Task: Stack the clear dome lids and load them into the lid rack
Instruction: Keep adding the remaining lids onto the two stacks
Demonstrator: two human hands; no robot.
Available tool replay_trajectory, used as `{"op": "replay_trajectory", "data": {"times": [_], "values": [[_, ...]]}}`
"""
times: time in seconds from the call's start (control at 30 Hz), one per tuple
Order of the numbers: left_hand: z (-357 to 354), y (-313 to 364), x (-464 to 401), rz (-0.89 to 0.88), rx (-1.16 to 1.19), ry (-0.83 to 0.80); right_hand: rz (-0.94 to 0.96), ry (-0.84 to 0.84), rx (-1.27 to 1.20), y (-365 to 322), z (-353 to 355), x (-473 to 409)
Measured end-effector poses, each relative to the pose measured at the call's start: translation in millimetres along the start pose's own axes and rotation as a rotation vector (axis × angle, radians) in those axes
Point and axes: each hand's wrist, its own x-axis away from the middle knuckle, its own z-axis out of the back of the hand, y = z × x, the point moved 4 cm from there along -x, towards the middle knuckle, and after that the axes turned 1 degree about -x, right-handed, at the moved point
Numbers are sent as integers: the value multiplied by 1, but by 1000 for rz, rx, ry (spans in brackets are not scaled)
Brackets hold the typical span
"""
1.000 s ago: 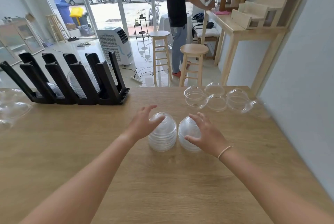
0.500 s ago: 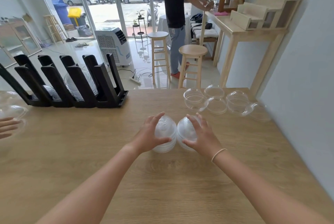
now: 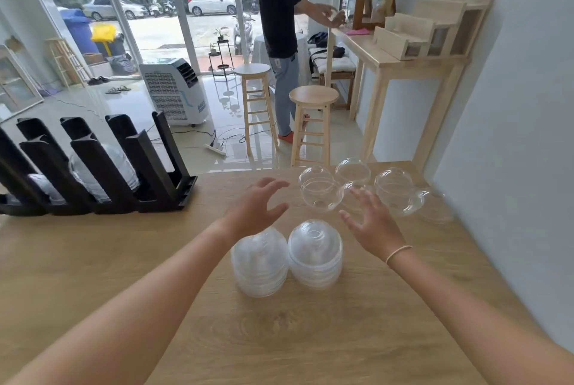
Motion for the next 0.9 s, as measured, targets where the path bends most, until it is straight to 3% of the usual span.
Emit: {"op": "replay_trajectory", "data": {"times": [0.4, 0.7, 0.9], "values": [[-63, 7, -90, -181, -337, -334, -100, -172, 533, 40, -21, -71], [-67, 0, -94, -201, -251, -232, -118, -238, 481, 41, -33, -69], [-38, 1, -75, -92, 97, -70, -101, -147, 271, 25, -15, -48]]}}
